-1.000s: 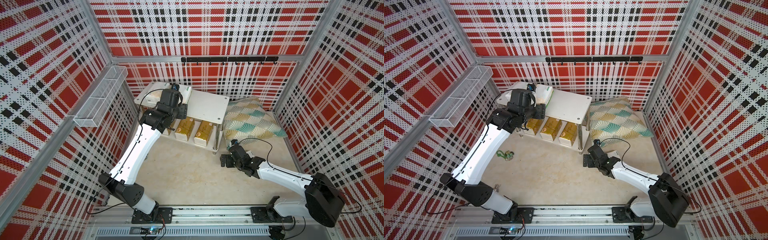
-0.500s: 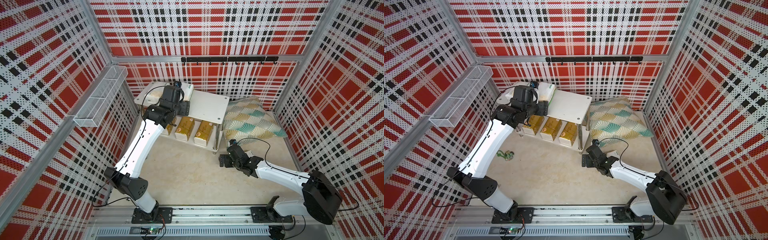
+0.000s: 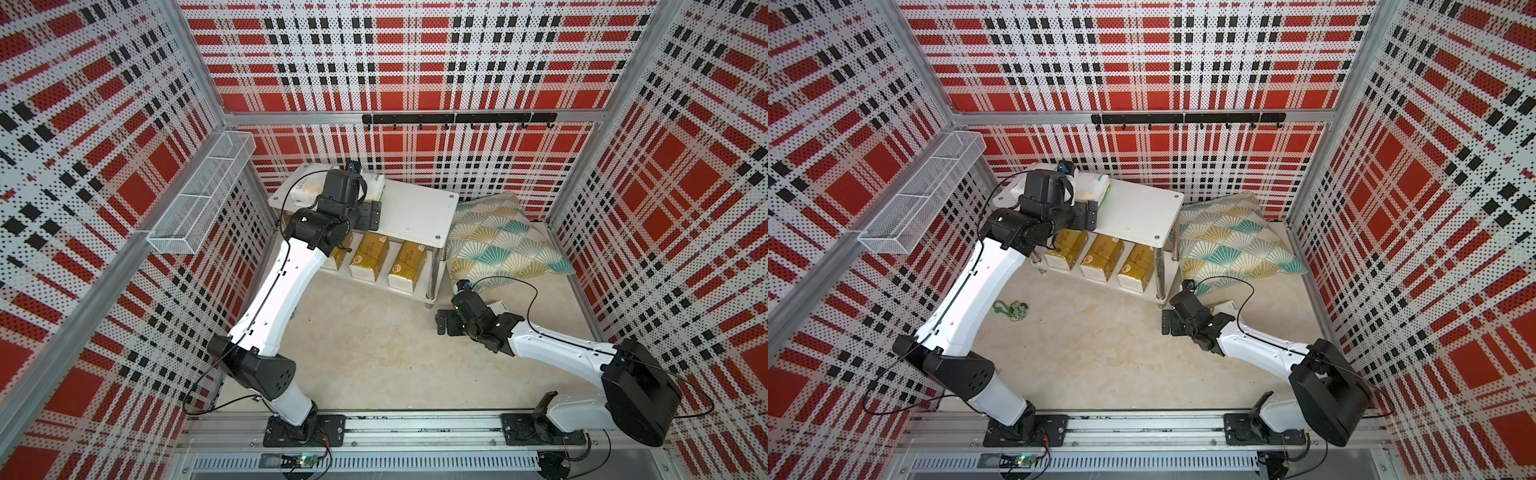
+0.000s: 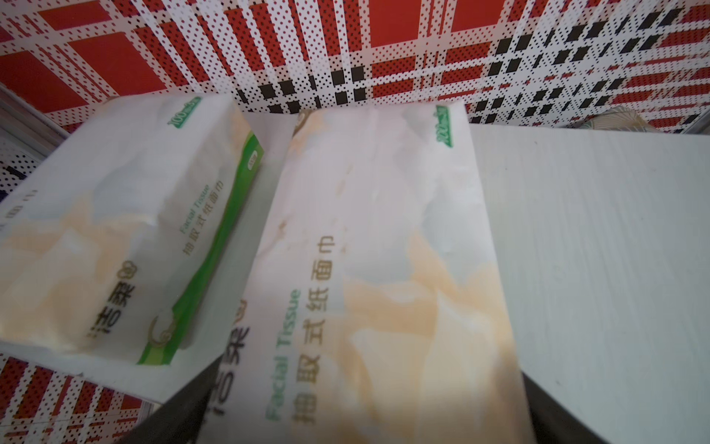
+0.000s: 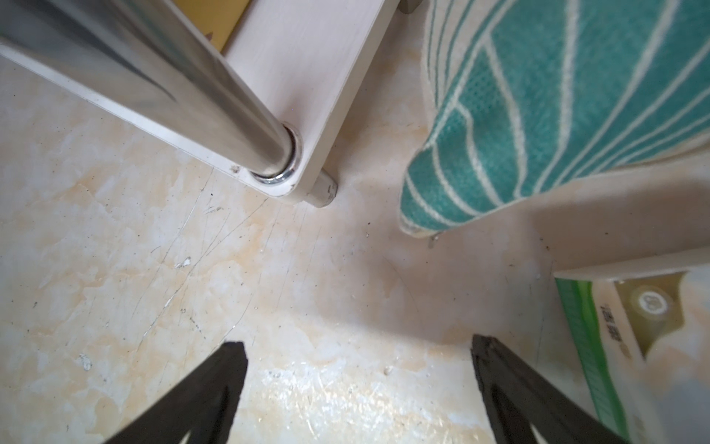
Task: Place the tissue boxes on the shelf by color
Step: Place a box of tissues on the shelf.
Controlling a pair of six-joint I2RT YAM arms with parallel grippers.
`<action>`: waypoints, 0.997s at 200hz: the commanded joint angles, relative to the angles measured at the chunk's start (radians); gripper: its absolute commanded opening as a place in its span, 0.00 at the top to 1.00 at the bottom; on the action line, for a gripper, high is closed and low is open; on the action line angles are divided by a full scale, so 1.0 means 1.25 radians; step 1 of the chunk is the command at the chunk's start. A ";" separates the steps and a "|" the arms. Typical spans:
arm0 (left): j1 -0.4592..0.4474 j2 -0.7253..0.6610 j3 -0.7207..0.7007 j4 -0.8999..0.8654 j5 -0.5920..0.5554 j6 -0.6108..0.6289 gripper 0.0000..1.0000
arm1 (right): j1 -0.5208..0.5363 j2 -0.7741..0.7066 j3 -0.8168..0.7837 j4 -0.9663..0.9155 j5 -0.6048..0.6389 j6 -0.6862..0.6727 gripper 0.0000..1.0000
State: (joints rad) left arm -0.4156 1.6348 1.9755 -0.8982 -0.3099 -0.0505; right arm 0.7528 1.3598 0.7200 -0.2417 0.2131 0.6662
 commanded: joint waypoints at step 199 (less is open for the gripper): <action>0.014 -0.130 -0.018 0.087 0.073 -0.026 0.01 | 0.017 0.022 0.026 -0.001 0.023 0.010 0.00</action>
State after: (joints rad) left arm -0.4046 1.5238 1.9438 -0.8253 -0.2558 -0.0666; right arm 0.7643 1.3804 0.7231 -0.2375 0.2192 0.6712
